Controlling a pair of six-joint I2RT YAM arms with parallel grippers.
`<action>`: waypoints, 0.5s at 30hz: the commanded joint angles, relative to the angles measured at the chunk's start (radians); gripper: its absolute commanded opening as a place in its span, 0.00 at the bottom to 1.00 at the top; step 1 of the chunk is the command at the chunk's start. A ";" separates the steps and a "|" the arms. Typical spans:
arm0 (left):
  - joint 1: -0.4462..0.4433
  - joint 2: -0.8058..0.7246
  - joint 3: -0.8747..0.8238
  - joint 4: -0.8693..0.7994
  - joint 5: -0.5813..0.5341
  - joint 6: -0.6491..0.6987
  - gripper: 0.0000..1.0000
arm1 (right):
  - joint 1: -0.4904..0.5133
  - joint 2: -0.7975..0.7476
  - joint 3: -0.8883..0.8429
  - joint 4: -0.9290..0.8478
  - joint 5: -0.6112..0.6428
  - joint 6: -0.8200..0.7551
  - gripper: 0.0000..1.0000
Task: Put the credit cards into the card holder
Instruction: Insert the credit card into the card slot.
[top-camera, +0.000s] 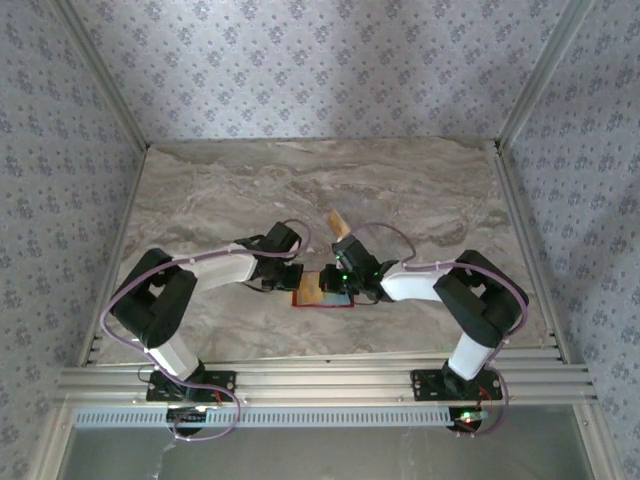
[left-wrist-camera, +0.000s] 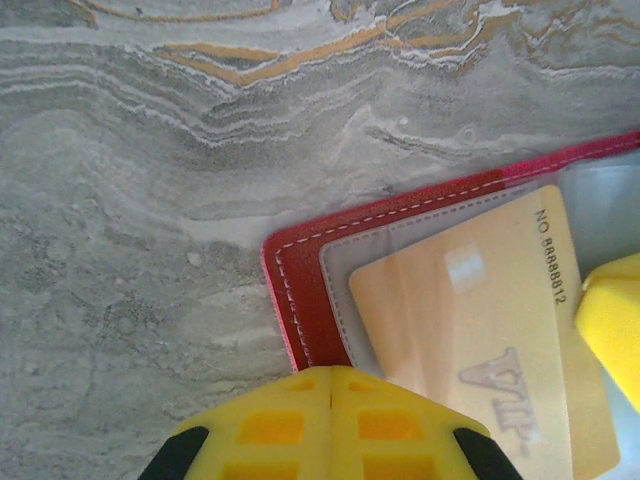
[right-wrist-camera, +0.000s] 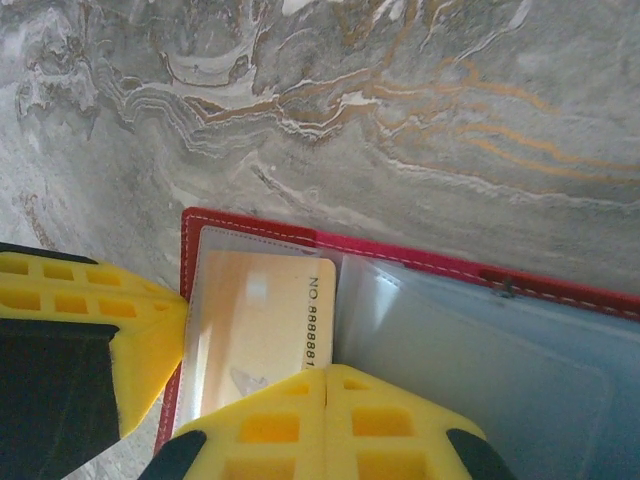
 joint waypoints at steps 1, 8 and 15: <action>-0.034 0.075 -0.027 0.014 0.050 -0.010 0.00 | 0.037 0.035 0.035 -0.001 -0.006 0.017 0.00; -0.034 0.072 -0.029 0.014 0.049 -0.011 0.00 | 0.071 0.057 0.048 0.035 0.043 0.052 0.00; -0.035 0.073 -0.030 0.018 0.055 -0.013 0.00 | 0.097 0.044 0.054 0.090 0.069 0.073 0.00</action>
